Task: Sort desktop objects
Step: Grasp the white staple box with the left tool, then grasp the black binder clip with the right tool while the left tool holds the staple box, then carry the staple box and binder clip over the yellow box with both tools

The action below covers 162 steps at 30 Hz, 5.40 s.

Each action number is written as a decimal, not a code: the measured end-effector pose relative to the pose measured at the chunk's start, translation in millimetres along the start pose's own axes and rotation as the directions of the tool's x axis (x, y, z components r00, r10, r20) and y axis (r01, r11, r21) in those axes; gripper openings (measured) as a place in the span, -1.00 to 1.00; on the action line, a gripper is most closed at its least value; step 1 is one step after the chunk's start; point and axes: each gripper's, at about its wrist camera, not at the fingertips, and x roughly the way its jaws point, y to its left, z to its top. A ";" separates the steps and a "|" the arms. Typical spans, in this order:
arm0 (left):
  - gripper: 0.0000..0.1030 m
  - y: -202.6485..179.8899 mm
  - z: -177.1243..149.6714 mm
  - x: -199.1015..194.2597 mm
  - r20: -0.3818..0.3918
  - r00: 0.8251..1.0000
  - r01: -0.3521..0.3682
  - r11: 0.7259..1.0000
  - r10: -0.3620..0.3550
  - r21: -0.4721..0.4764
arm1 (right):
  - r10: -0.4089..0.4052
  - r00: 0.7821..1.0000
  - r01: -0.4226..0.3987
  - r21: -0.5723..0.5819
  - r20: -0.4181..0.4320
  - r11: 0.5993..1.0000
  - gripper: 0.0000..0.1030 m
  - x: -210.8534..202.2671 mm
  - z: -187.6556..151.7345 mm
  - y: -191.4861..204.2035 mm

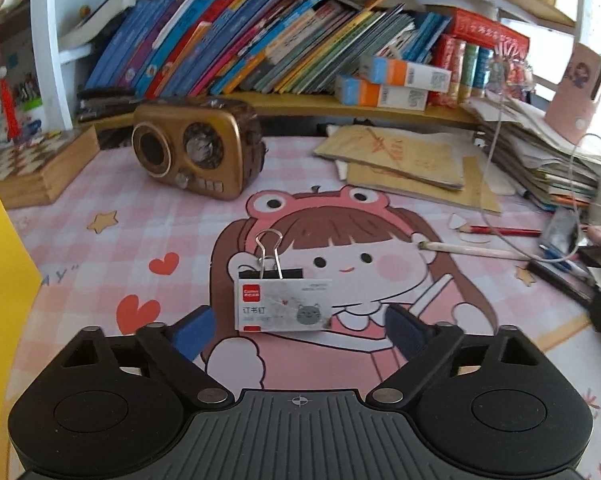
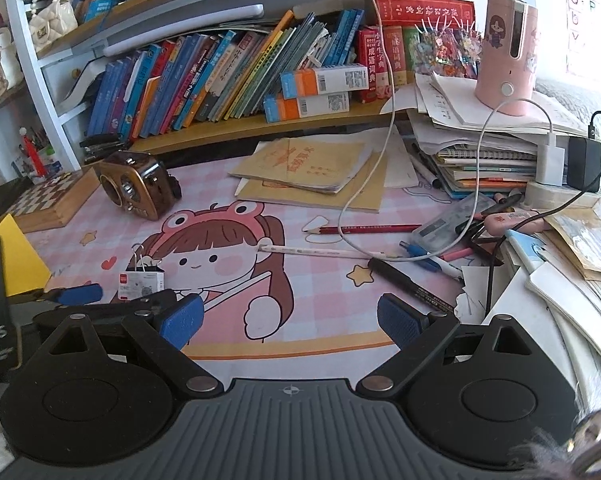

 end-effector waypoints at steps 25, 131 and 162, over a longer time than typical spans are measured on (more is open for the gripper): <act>0.04 40.9 -15.0 -40.2 0.009 1.000 -0.017 1.000 0.017 0.023 | 0.125 0.991 -0.128 -0.075 -0.047 0.989 0.83 45.8 8.3 55.0; 0.04 127.8 -134.4 -260.1 0.104 0.991 0.089 0.994 -0.082 -0.065 | 0.188 0.975 -0.209 -0.202 -0.119 0.957 -0.28 -111.6 -115.4 177.4; 0.04 215.1 -199.2 -346.4 0.149 0.989 0.040 0.992 -0.022 -0.121 | 0.293 0.941 -0.333 -0.300 -0.171 0.894 -0.28 -165.5 -183.6 299.2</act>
